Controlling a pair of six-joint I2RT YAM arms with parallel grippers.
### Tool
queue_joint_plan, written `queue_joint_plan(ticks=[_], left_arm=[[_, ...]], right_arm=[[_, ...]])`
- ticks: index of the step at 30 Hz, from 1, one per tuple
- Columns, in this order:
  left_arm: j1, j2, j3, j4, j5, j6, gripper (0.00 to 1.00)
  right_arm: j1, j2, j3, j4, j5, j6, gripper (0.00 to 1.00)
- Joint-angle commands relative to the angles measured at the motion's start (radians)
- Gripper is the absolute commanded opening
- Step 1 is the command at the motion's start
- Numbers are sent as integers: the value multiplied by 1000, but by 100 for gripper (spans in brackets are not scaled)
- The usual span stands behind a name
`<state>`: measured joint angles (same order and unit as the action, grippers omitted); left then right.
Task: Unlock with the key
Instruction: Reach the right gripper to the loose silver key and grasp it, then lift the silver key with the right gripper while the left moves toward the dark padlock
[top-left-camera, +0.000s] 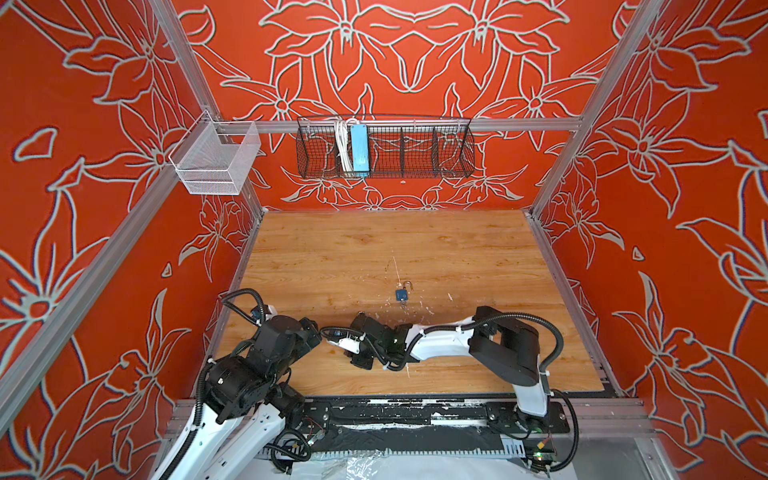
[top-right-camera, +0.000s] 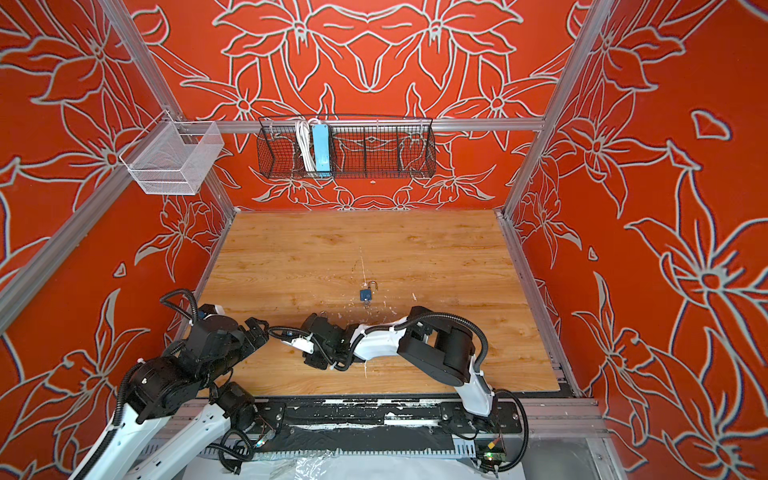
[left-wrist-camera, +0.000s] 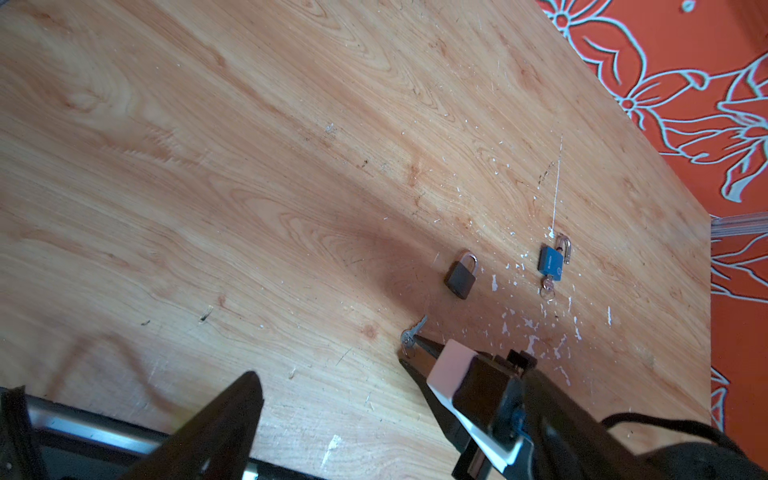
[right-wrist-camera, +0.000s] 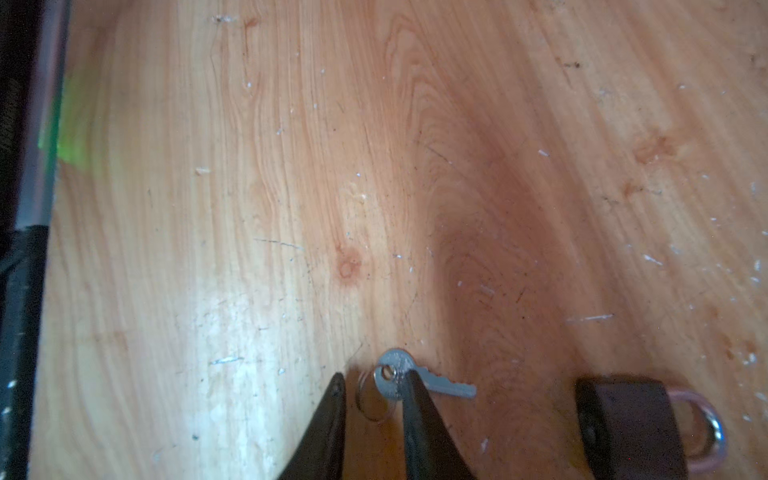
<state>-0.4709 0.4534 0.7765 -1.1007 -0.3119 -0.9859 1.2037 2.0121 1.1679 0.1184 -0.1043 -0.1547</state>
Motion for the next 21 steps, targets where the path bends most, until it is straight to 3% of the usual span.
queue_joint_plan(ticks=[1,10,21], left_arm=[[6,-6,12,-22,-24,-14,97],[6,-10,6,-20,-25,-21,97],[6,-11,7,-15,-21,-28,97]], right_arm=[[2,20,32,-11,-17,-45,27],[3,47,32,-10,44,-55,23],[1,22,1,55,59,-41,7]])
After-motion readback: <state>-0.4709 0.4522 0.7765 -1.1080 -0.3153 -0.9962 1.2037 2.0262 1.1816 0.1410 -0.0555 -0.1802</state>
